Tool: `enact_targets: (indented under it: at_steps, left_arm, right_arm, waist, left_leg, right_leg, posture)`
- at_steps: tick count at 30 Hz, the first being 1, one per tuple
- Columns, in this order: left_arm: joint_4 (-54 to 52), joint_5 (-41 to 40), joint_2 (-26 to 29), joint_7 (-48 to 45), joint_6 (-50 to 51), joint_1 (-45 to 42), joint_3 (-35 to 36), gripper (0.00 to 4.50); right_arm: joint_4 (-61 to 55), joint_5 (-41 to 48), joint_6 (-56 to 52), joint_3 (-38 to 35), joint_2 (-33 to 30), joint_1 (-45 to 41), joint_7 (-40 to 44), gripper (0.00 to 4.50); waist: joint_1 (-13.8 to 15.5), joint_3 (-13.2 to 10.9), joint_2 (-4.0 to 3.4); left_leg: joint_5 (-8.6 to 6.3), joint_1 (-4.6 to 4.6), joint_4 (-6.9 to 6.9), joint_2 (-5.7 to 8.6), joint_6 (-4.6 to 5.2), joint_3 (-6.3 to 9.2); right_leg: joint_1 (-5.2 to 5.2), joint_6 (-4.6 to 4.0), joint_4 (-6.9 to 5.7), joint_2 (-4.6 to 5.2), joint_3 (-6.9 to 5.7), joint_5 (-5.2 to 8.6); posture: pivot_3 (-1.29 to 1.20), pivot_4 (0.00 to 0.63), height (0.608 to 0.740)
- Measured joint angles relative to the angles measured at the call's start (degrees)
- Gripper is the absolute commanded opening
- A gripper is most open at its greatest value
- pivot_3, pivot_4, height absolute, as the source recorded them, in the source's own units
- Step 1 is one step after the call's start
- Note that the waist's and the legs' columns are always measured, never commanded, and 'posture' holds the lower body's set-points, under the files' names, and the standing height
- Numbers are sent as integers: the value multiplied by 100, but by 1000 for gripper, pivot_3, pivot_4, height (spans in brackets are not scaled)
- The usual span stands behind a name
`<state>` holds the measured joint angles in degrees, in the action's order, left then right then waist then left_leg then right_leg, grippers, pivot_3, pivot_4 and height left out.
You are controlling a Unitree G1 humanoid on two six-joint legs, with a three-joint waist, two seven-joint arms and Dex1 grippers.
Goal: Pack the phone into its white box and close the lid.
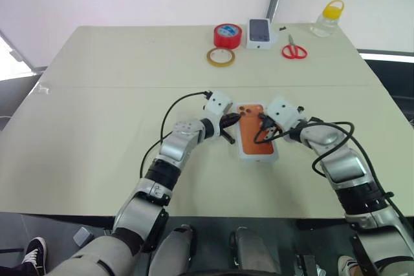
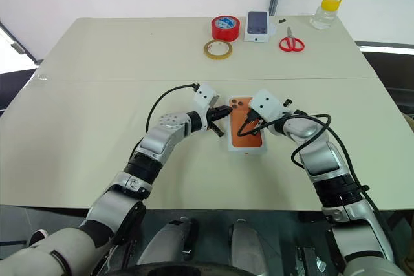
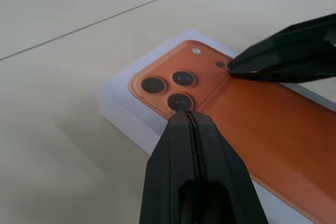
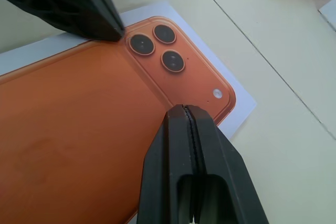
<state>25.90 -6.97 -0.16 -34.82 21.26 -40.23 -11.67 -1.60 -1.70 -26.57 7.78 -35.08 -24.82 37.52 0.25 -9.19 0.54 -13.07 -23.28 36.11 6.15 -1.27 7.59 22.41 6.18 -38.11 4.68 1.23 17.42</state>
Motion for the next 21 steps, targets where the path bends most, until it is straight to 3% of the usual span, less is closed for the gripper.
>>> enact_targets:
  at_steps: [8, 10, 13, 18, 20, 21]
  left_arm:
    - [-1607, -692, 495, -1085, 1022, 984, -117, 0]
    - [-1788, -858, 531, -1171, 1254, 1090, -104, 556]
    - [-2043, -1098, 620, -1228, 1487, 1151, -42, 1882]
    - [-2619, -1383, 1009, -1196, 1491, 1181, 356, 4497]
    - [-2849, -1437, 1402, -1201, 1439, 1247, 595, 4500]
    - [-2935, -1466, 1624, -1206, 1421, 1303, 733, 4500]
  right_arm:
    - [-1291, 1127, -559, -320, -904, 935, 1505, 20]
    - [-1364, 1317, -681, -372, -943, 999, 1674, 0]
    - [-1287, 1694, -1086, -424, -852, 843, 1805, 902]
    - [-1065, 2143, -1398, -668, -405, 280, 1523, 3475]
    - [-928, 2217, -1409, -805, -348, 65, 1381, 4473]
    - [-868, 2219, -1374, -844, -349, 19, 1359, 4473]
  waist:
    - [16, -1, 1]
    - [-3, -1, 1]
    - [-32, -4, 5]
    - [-105, -7, 2]
    - [-105, -8, 2]
    - [-97, -8, 2]
  left_leg:
    - [-13, -4, 3, -2, 22, 3]
    - [-15, -2, 3, -4, 25, 3]
    - [-14, -5, 1, -6, 25, 3]
    - [-13, -10, -1, -7, 22, 3]
    - [-12, -10, -3, -7, 21, 4]
    - [-12, -10, -3, -7, 21, 4]
  right_leg:
    - [-1, 0, 6, 2, 1, 0]
    - [-2, -1, 5, 2, 1, 0]
    - [3, -1, 4, 1, 1, 0]
    - [13, -3, -1, 2, 3, -1]
    - [14, -3, -1, 2, 3, -1]
    - [14, -3, 0, 2, 3, -1]
  posture:
    - [0, 150, 740]
    - [0, 150, 740]
    - [0, 150, 740]
    - [0, 150, 740]
    - [0, 150, 740]
    - [0, 150, 740]
